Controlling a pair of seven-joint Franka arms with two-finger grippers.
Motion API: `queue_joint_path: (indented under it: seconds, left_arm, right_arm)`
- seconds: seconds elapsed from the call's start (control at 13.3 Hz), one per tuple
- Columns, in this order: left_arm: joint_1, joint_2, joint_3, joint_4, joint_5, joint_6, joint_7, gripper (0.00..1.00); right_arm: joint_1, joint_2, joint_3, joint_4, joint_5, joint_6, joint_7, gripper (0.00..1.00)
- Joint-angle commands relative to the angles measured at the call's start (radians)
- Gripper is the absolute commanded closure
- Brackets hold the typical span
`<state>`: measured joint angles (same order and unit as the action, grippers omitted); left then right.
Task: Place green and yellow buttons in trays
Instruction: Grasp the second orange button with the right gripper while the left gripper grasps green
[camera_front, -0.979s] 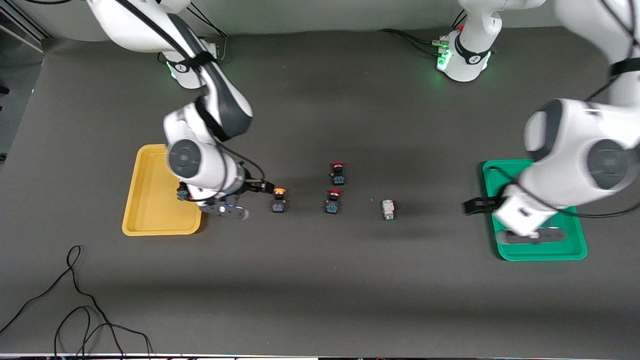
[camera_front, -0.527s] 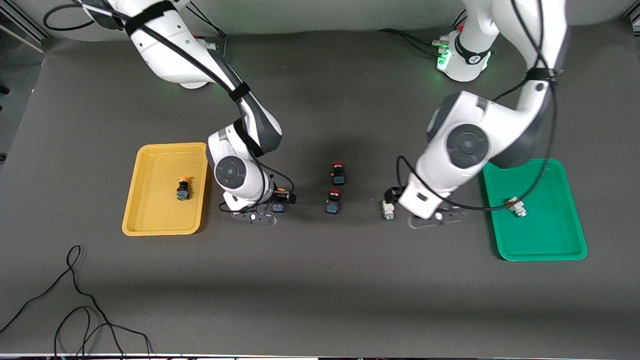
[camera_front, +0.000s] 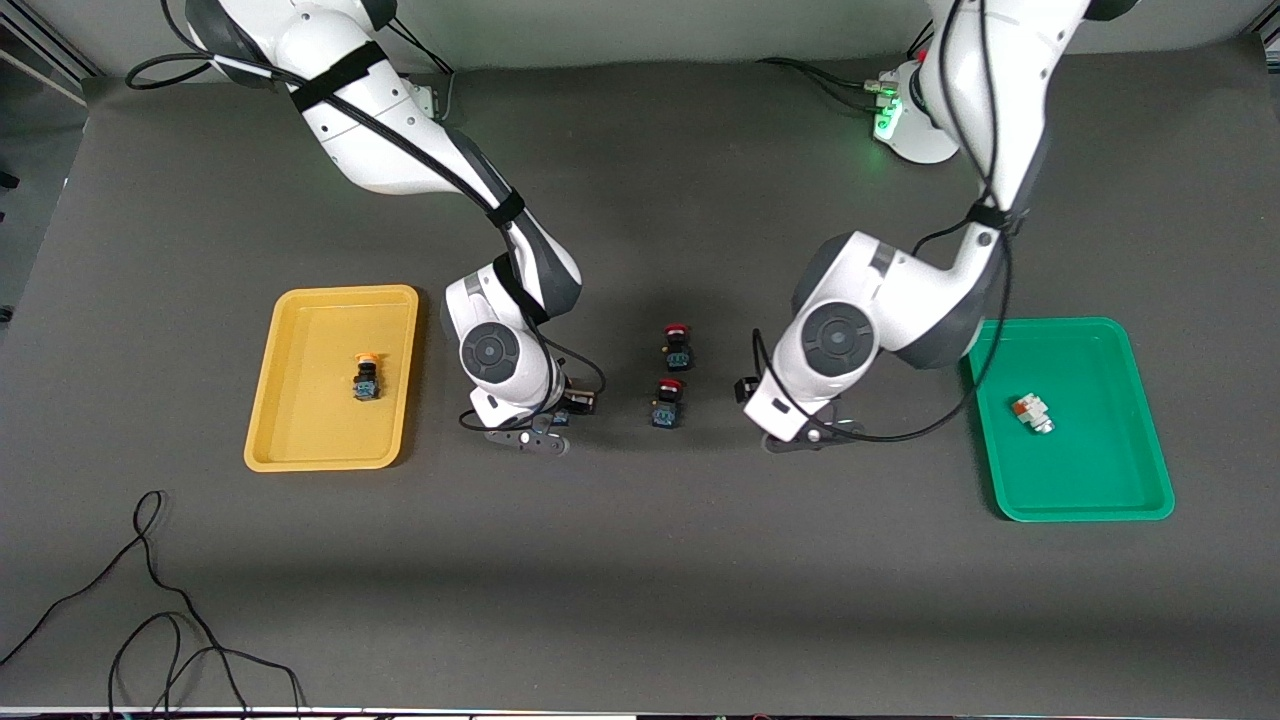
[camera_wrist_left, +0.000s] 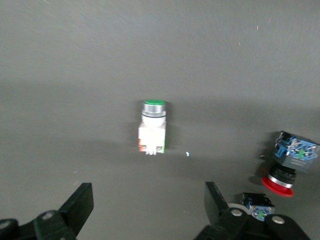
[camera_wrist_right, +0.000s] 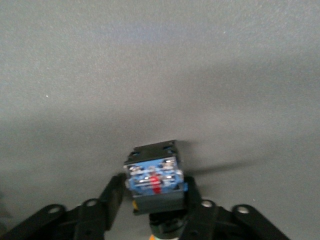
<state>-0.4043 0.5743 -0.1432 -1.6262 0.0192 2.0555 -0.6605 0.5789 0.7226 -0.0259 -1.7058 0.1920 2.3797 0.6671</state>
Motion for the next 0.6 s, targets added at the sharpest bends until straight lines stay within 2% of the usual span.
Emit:
queue_joint_path:
  seconds: [0.0, 0.23, 0.38, 0.53]
  left_arm:
    - [-0.021, 0.028, 0.016, -0.046, 0.016, 0.095, -0.008, 0.01]
    - [-0.007, 0.077, 0.016, -0.069, 0.018, 0.202, 0.005, 0.01]
    - [-0.008, 0.102, 0.017, -0.069, 0.019, 0.235, 0.018, 0.01]
    - [-0.007, 0.114, 0.016, -0.069, 0.019, 0.25, 0.036, 0.02]
  right_arm:
    - [0.009, -0.005, -0.011, 0.018, -0.025, -0.005, 0.036, 1.0]
    - [0.006, -0.069, -0.028, 0.018, -0.023, -0.081, 0.049, 1.0]
    - [0.001, -0.165, -0.049, 0.02, -0.023, -0.224, 0.042, 1.0]
    - [-0.002, -0.28, -0.1, 0.024, -0.025, -0.392, 0.017, 1.0]
